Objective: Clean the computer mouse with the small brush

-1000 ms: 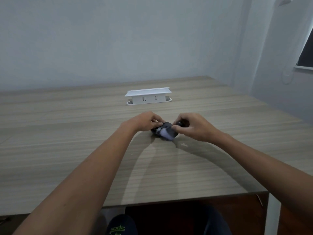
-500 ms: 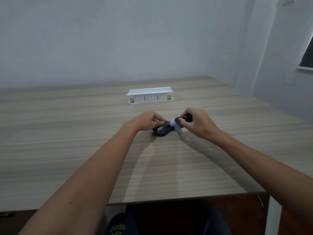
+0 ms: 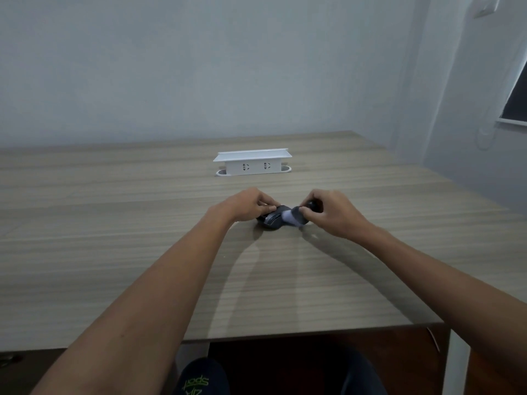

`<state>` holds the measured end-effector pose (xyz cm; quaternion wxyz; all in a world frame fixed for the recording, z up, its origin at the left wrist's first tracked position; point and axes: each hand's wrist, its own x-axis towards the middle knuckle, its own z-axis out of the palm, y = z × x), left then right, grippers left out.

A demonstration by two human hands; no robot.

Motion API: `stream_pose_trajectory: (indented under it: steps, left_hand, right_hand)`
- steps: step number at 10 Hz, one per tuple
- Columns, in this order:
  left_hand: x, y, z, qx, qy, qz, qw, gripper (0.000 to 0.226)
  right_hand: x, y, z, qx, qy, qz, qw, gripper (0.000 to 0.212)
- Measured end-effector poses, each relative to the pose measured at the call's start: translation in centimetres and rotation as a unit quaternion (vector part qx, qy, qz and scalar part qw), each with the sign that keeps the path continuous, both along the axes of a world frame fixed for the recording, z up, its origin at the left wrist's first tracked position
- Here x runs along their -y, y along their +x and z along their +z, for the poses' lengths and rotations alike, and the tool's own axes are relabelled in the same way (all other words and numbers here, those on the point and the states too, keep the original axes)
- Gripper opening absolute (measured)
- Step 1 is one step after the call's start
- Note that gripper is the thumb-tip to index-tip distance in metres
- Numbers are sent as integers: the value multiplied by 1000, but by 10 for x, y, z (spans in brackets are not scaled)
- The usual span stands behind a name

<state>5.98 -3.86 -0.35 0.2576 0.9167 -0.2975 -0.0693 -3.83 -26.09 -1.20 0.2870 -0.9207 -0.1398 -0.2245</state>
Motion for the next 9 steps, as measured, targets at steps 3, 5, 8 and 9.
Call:
stream_pose_trajectory:
  steps: [3, 5, 8, 9]
  left_hand:
    - [-5, -3, 1, 5, 22, 12, 1000, 33]
    - [-7, -11, -3, 40, 25, 2, 999, 33]
    - [-13, -13, -15, 113, -9, 7, 993, 32]
    - [-21, -10, -20, 132, -31, 59, 989, 33]
  right_hand:
    - [25, 3, -17, 55, -84, -83, 991, 20]
    - [17, -8, -27, 7, -134, -76, 988, 34]
    - [17, -10, -25, 4, -158, -74, 985, 35]
    - [17, -11, -17, -13, -125, -81, 989, 40]
